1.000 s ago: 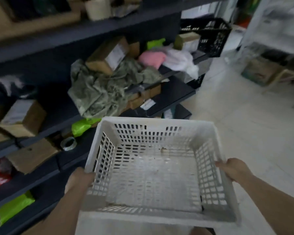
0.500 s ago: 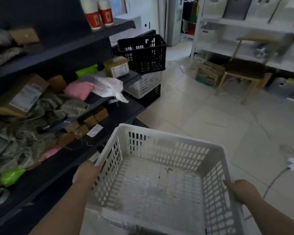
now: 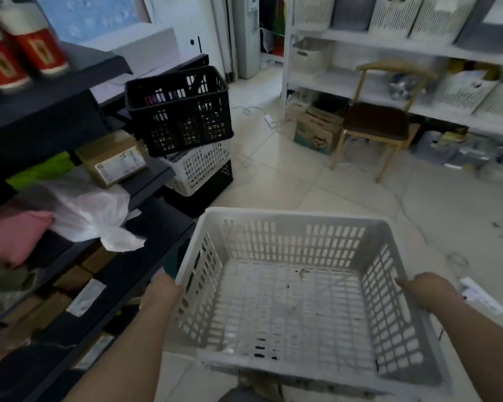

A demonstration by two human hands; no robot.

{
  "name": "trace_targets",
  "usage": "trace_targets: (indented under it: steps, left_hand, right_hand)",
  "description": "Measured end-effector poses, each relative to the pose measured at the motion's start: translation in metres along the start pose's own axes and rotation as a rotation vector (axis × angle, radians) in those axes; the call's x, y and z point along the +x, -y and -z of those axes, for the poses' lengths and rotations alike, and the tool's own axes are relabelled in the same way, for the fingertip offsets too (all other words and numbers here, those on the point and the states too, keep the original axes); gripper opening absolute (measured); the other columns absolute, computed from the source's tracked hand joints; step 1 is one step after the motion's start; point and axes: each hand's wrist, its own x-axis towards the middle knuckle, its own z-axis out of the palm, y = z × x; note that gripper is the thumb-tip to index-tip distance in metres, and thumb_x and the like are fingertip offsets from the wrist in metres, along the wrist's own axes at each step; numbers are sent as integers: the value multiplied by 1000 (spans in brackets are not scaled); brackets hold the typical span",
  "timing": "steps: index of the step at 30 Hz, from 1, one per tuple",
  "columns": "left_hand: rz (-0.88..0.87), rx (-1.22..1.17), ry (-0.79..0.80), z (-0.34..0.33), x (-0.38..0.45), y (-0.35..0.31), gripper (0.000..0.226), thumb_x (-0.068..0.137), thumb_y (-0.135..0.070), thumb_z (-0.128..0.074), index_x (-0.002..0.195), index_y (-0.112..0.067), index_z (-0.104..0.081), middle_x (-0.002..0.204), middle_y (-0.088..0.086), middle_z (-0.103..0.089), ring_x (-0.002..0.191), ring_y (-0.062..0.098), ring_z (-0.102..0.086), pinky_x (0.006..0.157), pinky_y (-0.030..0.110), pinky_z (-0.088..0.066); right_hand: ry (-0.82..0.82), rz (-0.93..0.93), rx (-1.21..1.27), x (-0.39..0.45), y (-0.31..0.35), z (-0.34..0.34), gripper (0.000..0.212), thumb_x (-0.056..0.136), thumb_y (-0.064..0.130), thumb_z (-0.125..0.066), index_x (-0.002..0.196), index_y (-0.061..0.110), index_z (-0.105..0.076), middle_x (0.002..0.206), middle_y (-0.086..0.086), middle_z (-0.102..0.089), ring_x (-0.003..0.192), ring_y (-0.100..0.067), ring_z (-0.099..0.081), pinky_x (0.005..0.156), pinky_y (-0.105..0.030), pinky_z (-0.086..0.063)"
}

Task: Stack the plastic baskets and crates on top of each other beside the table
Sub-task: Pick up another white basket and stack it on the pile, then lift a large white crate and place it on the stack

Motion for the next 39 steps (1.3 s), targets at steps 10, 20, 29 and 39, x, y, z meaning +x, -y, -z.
trace_targets:
  steps: [10, 20, 29, 39]
  left_hand:
    - [-214, -105, -146, 87, 109, -236, 32, 92, -18, -50, 62, -8, -41, 56, 2, -36, 50, 18, -37, 47, 24, -25]
    - [-22, -398, -407, 163, 218, -387, 35, 82, -41, -61, 78, -6, -64, 72, 15, -70, 62, 32, -67, 59, 43, -61]
    - [40, -395, -809, 344, 266, -452, 35, 79, -27, -63, 53, -4, -58, 43, 7, -46, 39, 24, -46, 41, 22, -36]
    - [50, -415, -1028, 506, 381, -444, 37, 76, -32, -64, 53, -7, -50, 49, 10, -37, 44, 21, -33, 49, 25, -27]
  right_hand:
    - [-250, -37, 336, 119, 82, 129, 40, 90, 39, -54, 65, 7, -56, 71, -10, -56, 72, -28, -55, 70, -32, -41]
    - [-245, 163, 479, 308, 257, 259, 39, 91, 33, -55, 71, 0, -58, 75, -17, -61, 72, -32, -54, 69, -36, -43]
    - [-218, 492, 660, 363, 473, 398, 28, 78, 25, -68, 60, 4, -66, 69, -17, -66, 59, -28, -57, 61, -36, -47]
    - [-293, 698, 732, 390, 711, 434, 53, 74, 33, -68, 93, -16, -65, 93, -35, -66, 83, -48, -65, 78, -54, -53]
